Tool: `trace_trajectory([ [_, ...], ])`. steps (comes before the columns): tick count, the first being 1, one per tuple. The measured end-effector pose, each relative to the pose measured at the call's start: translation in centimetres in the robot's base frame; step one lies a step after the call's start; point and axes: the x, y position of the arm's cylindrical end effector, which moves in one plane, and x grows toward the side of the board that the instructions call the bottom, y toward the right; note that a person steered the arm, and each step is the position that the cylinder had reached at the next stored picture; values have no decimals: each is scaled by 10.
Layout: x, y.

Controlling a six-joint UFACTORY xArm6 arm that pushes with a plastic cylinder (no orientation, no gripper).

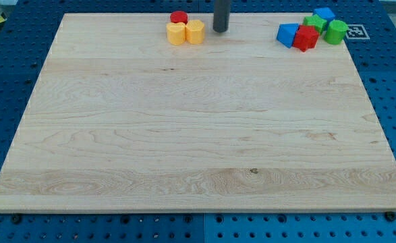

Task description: Push the red circle slightly left

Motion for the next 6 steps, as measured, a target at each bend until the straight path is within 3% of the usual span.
trace_trajectory([
  [4, -17, -59],
  [6, 8, -73],
])
